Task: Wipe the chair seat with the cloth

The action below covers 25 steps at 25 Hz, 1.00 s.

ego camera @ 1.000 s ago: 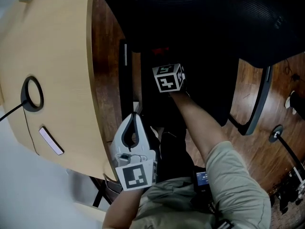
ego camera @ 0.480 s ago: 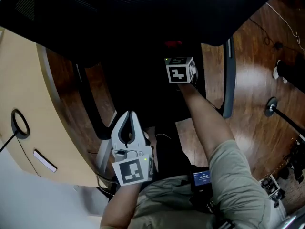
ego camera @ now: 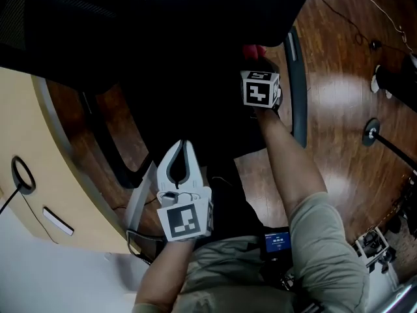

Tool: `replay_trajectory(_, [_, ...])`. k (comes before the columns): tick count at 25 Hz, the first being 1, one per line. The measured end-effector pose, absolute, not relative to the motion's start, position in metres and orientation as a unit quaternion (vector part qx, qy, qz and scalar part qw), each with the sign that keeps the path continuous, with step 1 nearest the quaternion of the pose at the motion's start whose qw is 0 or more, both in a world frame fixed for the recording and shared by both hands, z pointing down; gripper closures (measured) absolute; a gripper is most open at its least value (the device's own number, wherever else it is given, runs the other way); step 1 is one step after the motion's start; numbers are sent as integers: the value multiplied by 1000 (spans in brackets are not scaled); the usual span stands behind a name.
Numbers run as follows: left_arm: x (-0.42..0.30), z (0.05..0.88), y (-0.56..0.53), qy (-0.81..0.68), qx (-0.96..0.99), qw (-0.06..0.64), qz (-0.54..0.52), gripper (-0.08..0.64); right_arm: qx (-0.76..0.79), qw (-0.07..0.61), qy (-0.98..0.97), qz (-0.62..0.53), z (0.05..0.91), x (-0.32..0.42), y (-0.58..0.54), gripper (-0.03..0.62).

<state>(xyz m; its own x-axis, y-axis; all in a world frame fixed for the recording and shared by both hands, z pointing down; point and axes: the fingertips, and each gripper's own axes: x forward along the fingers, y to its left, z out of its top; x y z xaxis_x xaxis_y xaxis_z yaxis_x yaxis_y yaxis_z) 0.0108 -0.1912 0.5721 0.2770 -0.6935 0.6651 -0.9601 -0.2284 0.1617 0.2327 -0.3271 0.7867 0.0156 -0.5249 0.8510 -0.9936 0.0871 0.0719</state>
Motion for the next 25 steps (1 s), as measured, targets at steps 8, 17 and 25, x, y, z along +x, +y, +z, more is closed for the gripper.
replay_trajectory(8, [-53, 545, -181, -626, 702, 283, 189, 554, 545, 347, -715, 266, 736, 120, -318, 511])
replay_trajectory(17, [-204, 532, -138, -729, 613, 264, 152, 554, 395, 347, -821, 222, 721, -100, -254, 511])
replay_trajectory(25, [-240, 546, -126, -728, 620, 255, 142, 554, 386, 348, -816, 254, 751, -171, -220, 511])
